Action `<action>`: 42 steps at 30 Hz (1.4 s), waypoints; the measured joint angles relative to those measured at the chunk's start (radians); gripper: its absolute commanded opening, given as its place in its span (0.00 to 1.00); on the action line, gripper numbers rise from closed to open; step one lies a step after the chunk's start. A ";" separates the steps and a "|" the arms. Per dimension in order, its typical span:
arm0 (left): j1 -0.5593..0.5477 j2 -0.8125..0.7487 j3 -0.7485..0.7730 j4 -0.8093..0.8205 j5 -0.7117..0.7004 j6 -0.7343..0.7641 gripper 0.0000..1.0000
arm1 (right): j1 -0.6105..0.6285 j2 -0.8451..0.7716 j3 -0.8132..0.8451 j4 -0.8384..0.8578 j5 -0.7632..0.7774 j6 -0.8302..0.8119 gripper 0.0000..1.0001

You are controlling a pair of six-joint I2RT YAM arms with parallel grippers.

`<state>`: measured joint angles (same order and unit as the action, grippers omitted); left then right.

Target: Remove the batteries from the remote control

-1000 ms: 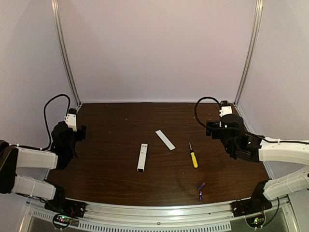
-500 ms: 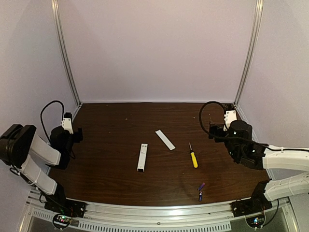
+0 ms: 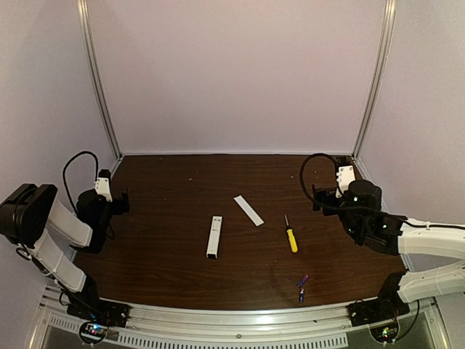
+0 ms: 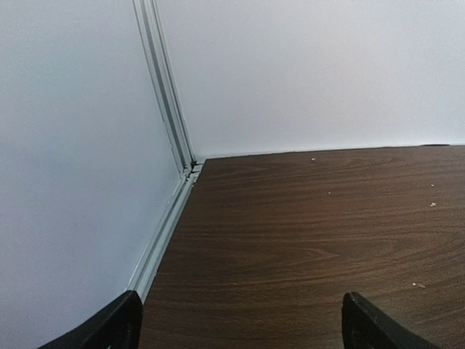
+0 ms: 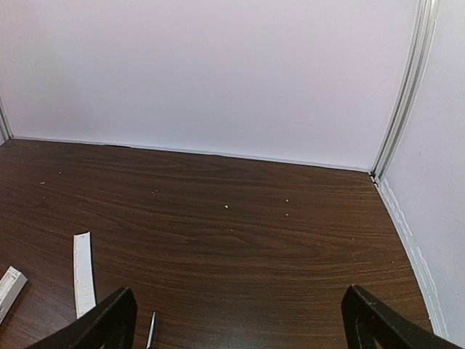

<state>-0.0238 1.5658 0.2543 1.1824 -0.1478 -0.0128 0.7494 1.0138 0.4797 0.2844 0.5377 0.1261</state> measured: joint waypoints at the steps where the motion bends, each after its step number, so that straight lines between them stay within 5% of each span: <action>1: 0.000 0.000 0.000 0.000 0.002 0.000 0.97 | -0.001 0.000 0.004 -0.003 0.001 0.000 1.00; 11: 0.000 0.000 0.000 0.000 0.008 0.000 0.98 | -0.099 -0.028 0.007 0.061 -0.045 -0.074 1.00; 21: 0.000 0.000 0.000 0.000 0.011 -0.001 0.97 | -0.343 -0.012 -0.059 0.203 -0.134 -0.151 1.00; 30: 0.001 0.000 0.000 0.000 0.011 -0.001 0.97 | -0.557 0.189 -0.131 0.407 -0.225 -0.119 1.00; 42: 0.001 0.000 0.000 0.000 0.013 -0.001 0.97 | -0.669 0.401 -0.204 0.732 -0.314 -0.093 1.00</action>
<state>-0.0231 1.5658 0.2543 1.1828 -0.1349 -0.0135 0.0799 1.4151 0.2756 1.0168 0.2237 0.0330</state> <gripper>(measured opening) 0.974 0.996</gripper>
